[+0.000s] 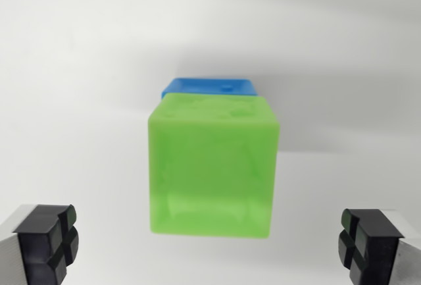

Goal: Stack cube

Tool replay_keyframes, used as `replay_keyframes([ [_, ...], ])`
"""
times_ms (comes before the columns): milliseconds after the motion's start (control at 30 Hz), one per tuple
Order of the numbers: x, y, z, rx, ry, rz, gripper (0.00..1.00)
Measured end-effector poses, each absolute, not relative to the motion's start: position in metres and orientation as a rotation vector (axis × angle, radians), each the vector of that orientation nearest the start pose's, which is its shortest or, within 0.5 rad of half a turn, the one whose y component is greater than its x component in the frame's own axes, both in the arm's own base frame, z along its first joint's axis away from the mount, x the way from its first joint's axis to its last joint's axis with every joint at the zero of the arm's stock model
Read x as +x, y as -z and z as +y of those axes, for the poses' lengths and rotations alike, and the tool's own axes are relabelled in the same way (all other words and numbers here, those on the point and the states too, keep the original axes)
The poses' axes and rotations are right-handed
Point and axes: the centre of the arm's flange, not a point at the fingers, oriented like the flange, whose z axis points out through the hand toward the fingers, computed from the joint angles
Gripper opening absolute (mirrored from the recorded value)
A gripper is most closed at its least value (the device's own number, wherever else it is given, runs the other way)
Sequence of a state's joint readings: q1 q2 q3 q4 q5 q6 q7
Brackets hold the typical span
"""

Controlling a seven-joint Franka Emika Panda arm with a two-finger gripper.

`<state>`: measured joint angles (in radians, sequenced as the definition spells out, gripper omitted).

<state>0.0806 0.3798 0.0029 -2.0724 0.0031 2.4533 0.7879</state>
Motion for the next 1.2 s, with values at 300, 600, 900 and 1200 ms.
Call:
replay_keyframes([
  [300, 0.587, -0.281, 0.049, -2.944, 0.0, 1.086, 1.0],
  [600, 0.587, -0.319, 0.049, -2.944, 0.001, 1.085, 1.0],
  [900, 0.587, -0.356, 0.049, -2.944, 0.002, 1.085, 1.0],
  [1200, 0.588, -0.392, 0.049, -2.944, 0.002, 1.085, 1.0],
])
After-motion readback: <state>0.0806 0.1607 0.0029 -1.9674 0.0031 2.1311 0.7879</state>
